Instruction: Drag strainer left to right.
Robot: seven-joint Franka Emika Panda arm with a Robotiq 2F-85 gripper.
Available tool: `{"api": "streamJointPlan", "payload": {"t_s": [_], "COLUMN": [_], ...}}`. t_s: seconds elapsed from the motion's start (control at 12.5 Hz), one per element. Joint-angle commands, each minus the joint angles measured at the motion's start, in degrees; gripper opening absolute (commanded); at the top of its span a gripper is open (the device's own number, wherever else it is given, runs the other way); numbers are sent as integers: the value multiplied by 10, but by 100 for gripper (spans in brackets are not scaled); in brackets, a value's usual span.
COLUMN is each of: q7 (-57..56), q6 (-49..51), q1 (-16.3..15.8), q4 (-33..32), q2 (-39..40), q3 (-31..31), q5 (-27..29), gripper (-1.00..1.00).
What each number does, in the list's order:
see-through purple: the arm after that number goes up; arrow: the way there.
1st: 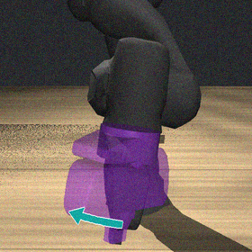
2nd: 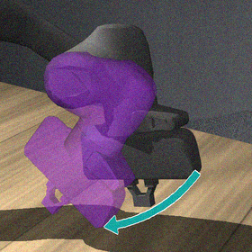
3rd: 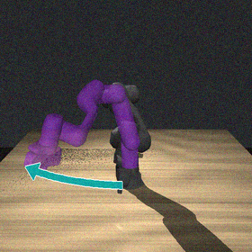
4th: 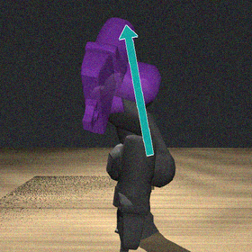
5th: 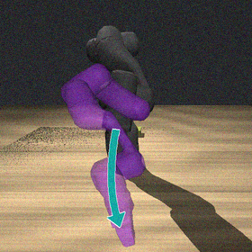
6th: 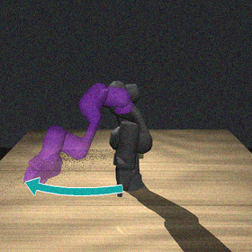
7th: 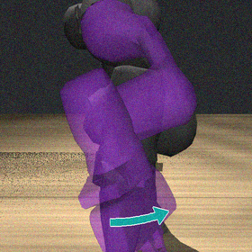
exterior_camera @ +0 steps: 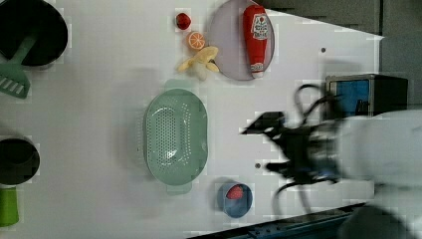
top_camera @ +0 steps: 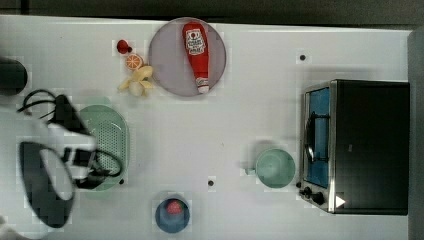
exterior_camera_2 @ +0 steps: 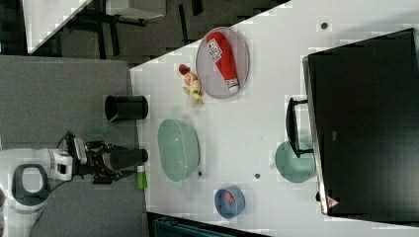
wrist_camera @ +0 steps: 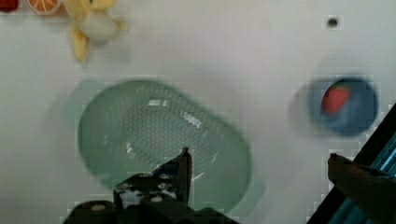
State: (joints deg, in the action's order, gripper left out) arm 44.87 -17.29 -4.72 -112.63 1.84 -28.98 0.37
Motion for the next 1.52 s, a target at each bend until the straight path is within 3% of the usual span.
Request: {"api": "streamJointPlan", "payload": {"t_s": [0.08,0.56,0.8,1.28,1.52], "q7": [224,320,340,376,377], "q6": [-49,-243,-349,-379,-388], "q1": [13,9,-2,-47,-51], "q4": [-6,-64,-63,-73,-89], "q2": [20,173,255,295,297], "q3": [-41,-48,-31,54,62], "q5": [-4,-22,-70,-90,-90], "gripper": [100,100,100,100,100]}}
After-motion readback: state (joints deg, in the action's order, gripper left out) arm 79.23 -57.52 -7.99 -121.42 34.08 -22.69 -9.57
